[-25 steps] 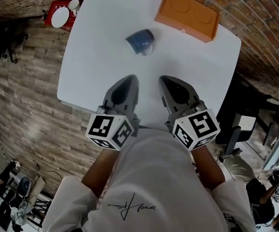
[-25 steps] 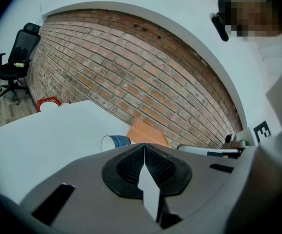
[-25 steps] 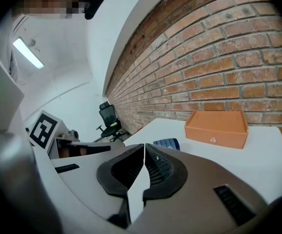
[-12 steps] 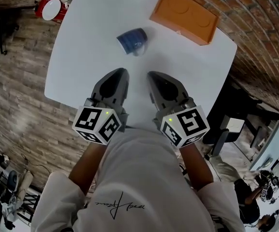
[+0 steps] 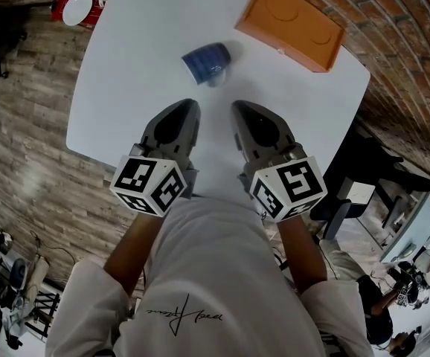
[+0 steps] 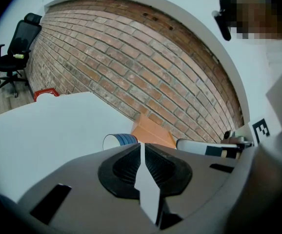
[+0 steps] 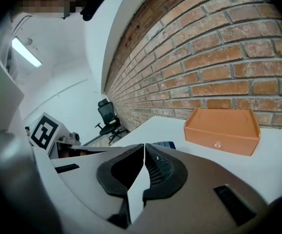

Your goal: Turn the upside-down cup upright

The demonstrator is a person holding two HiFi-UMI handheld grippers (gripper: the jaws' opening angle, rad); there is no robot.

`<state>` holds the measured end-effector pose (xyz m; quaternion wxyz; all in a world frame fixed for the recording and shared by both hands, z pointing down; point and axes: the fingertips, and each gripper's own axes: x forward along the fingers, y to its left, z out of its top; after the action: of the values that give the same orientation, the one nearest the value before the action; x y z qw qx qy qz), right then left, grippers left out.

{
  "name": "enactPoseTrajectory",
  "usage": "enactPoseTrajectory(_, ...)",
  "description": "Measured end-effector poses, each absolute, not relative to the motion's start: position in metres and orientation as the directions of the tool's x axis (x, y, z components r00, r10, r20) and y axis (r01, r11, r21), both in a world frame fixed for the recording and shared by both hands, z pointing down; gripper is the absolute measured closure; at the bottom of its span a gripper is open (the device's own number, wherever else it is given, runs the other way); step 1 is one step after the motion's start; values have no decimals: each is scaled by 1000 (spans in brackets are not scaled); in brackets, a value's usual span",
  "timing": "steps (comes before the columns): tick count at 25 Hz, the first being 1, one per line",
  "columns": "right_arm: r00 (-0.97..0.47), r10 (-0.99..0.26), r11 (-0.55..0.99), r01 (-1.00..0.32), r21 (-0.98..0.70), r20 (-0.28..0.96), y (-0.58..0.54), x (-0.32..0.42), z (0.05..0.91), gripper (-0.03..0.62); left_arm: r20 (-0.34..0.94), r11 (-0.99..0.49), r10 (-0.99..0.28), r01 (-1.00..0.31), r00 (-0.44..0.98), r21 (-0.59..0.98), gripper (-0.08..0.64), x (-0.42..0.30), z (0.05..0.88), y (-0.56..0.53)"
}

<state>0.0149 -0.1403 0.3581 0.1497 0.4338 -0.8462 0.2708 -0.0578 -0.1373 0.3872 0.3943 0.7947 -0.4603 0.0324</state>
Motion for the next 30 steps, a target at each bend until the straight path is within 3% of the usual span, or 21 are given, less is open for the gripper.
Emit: enactPoseTrajectory(30, -566, -635, 458, -824, -335, 526, -192, 14, 395, 569, 456, -193, -657, -719, 600, 667, 548, -59, 439, -173)
